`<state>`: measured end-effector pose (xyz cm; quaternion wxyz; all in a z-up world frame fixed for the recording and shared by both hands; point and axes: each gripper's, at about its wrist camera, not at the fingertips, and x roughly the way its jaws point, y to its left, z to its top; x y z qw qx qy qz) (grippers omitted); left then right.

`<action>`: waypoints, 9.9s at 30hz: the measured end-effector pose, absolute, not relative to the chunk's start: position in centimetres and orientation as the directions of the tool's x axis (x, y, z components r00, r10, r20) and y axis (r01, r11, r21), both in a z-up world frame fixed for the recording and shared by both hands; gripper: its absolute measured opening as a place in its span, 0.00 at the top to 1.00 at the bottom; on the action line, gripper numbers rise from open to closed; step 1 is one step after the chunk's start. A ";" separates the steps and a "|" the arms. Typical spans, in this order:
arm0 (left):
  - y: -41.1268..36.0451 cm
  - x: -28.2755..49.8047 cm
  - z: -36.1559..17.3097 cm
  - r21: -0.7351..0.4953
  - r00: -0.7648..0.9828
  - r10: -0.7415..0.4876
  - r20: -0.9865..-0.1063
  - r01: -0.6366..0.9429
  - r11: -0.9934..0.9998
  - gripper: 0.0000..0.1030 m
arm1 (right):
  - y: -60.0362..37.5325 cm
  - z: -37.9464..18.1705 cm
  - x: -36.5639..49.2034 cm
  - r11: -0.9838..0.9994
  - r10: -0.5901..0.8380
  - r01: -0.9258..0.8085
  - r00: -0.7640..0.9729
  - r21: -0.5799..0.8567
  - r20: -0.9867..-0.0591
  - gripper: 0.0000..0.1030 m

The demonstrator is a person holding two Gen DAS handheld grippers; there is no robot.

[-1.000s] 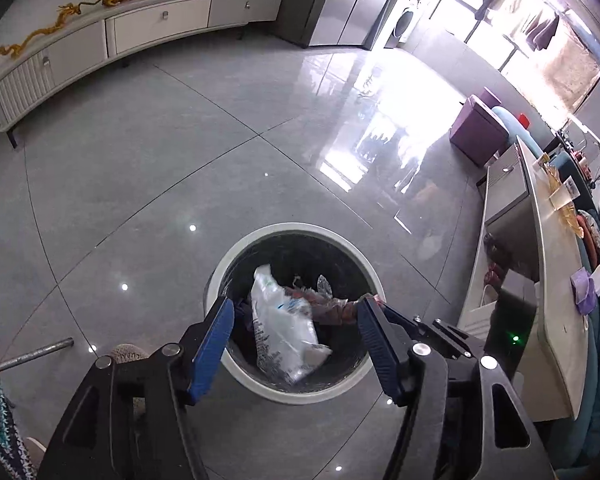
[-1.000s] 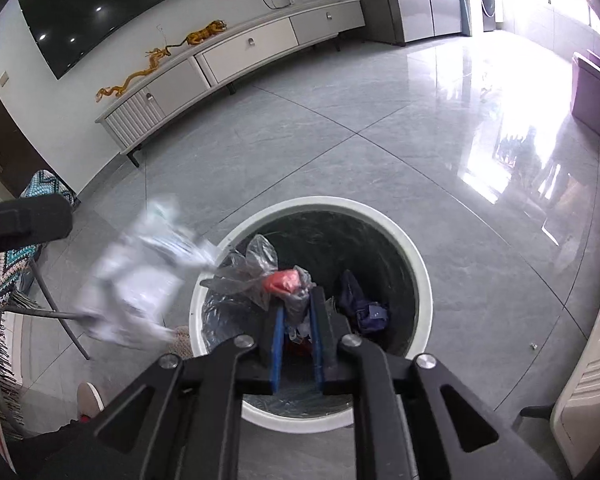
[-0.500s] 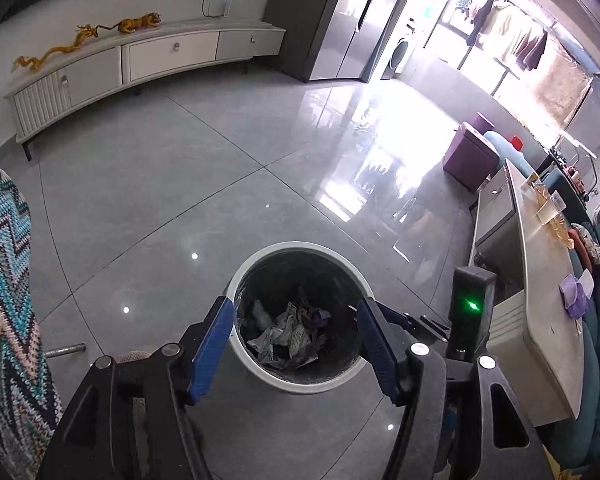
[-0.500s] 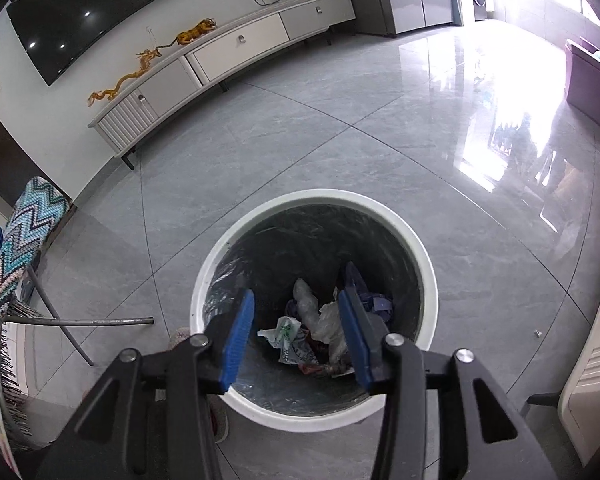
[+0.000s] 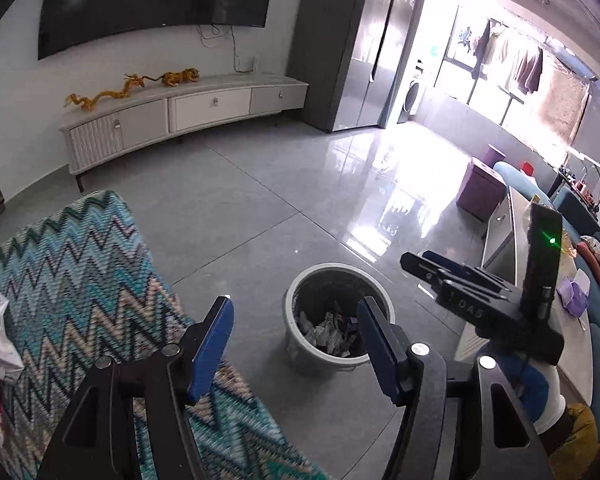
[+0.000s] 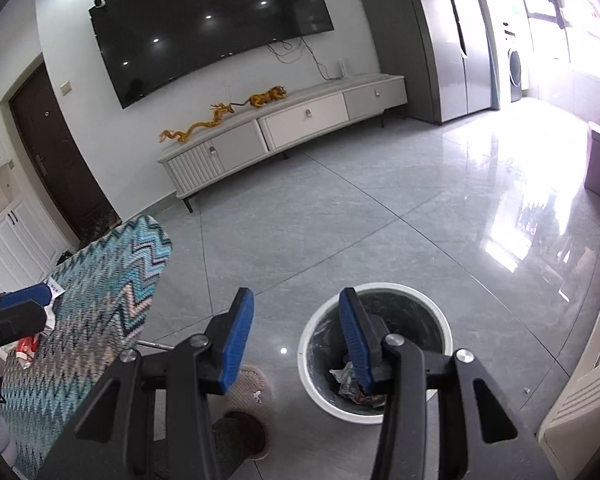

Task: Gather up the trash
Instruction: 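Return both tools to the ottoman, then grasp the red-and-white paper cup with the left tool while the right tool grasps the blue milk carton, then carry the cup and carton over the bin and open both tools, then return both tools to the ottoman, then grasp the clear snack bag with the left tool while the right tool grasps the white tissue, then carry the snack bag and tissue over the bin and open both tools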

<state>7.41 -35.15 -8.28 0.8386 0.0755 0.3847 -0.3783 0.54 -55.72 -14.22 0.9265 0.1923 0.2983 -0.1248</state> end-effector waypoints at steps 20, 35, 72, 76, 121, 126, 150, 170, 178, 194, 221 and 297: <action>-7.6 9.1 -10.4 -0.179 0.616 -0.410 -0.672 0.402 0.898 0.34 | -34.8 -6.1 6.5 0.966 0.178 -0.031 0.800 0.256 -0.573 0.59; -3.2 17.2 -16.1 -0.173 0.564 -0.349 -0.749 0.343 0.923 0.27 | -26.5 -9.6 16.1 0.963 0.265 -0.159 0.681 0.216 -0.683 0.59; -2.1 20.5 -20.8 -0.273 0.523 -0.436 -0.733 0.361 0.892 0.55 | -15.8 -17.7 30.7 0.950 0.301 -0.226 0.460 0.218 -0.836 0.73; -2.2 19.8 -20.3 -0.267 0.534 -0.433 -0.726 0.362 0.893 0.56 | -18.2 -16.7 28.4 0.946 0.321 -0.204 0.476 0.252 -0.819 0.73; -39.1 10.6 -13.0 -0.260 0.217 -0.603 -0.768 0.754 0.603 0.56 | -63.2 -20.6 2.4 0.780 0.044 0.393 0.743 0.487 -0.668 0.73; -45.7 11.8 -16.6 -0.291 0.134 -0.588 -0.798 0.768 0.570 0.55 | -66.7 -25.9 3.5 0.729 0.035 0.475 0.694 0.493 -0.719 0.72; -52.1 13.5 -22.6 -0.406 0.031 -0.597 -0.801 0.705 0.581 0.41 | -70.2 -30.8 1.0 0.662 -0.073 0.596 0.655 0.455 -0.752 0.67; -33.2 5.7 -10.8 -0.136 0.388 -0.570 -0.724 0.730 0.670 0.42 | -53.5 -14.2 -0.4 0.902 -0.065 0.315 0.776 0.296 -0.628 0.67; -22.0 5.9 -8.9 -0.124 0.534 -0.499 -0.682 0.588 0.800 0.40 | -45.5 -12.1 1.0 0.942 0.046 0.171 0.788 0.290 -0.615 0.67; -8.1 4.8 -8.8 -0.157 0.680 -0.321 -0.659 0.294 0.943 0.32 | -34.6 -8.4 4.3 0.963 0.244 -0.125 0.782 0.240 -0.573 0.58; 6.7 11.4 -14.4 -0.217 0.678 -0.139 -0.722 -0.031 0.976 0.24 | -24.4 -12.2 14.0 0.918 0.388 -0.327 0.628 0.223 -0.675 0.52; -8.6 10.3 -9.9 -0.157 0.623 -0.390 -0.678 0.396 0.905 0.78 | -39.8 -10.4 5.1 0.975 0.178 -0.057 0.775 0.214 -0.606 0.90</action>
